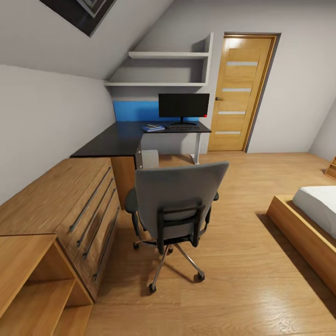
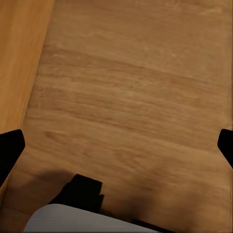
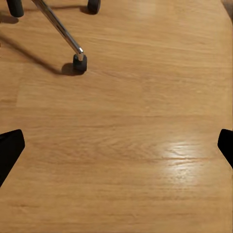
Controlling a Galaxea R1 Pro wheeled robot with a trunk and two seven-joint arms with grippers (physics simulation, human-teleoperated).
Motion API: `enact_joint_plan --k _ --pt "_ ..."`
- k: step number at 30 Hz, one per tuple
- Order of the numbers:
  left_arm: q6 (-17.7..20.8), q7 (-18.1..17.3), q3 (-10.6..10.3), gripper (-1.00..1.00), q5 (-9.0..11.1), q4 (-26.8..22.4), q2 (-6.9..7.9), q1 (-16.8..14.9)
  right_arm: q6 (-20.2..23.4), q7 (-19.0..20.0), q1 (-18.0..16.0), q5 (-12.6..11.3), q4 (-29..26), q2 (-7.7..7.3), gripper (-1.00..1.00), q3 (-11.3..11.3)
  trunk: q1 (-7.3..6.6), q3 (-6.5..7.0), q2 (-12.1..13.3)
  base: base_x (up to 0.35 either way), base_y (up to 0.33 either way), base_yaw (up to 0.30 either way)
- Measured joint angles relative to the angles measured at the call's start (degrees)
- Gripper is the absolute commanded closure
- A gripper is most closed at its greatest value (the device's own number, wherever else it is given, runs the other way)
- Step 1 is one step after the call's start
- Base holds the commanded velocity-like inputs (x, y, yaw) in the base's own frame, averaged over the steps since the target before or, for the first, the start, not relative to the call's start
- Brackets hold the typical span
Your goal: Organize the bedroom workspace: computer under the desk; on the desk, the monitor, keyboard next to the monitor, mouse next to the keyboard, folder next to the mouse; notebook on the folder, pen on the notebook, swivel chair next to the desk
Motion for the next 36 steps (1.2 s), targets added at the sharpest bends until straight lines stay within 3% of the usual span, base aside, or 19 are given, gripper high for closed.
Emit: enact_joint_plan --k 7,14,19,22,31,36 --pt "1.02 -0.08 0.1 -1.0 0.03 3.59 0.16 -0.37 0.36 0.01 0.01 -0.06 -0.24 1.26 -1.0 0.06 1.54 -1.26 -2.81 0.0 0.0 0.0" --pt "-4.11 -0.04 1.55 -1.0 1.58 4.67 0.77 -0.41 0.49 0.01 0.03 -0.08 0.38 1.51 -1.0 -0.3 3.08 -2.51 -5.62 0.0 0.0 0.0" --pt "-6.88 0.2 1.42 -1.0 2.08 4.93 -1.04 -0.41 0.3 0.01 0.01 -0.12 2.78 1.67 -1.0 -0.2 4.17 -3.41 -7.62 0.0 0.0 0.0" --pt "-7.09 0.05 1.24 -1.0 2.21 5.07 -1.49 -0.41 0.26 0.01 -0.01 -0.13 3.14 1.67 -1.0 -0.19 4.83 -3.95 -8.82 0.0 0.0 0.0" --pt "-7.02 -0.03 1.54 -1.0 2.53 5.1 -1.01 -0.42 0.24 0.01 -0.01 -0.11 3.08 1.47 -1.0 -0.13 6.81 -5.57 -12.43 0.0 0.0 0.0" --pt "-6.59 0.36 1.48 -1.0 2.28 1.25 -1.18 -1.39 0.64 -0.19 -0.11 -0.17 0.21 1.15 -1.0 -0.15 7.91 -6.46 -14.44 0.0 0.0 0.0"
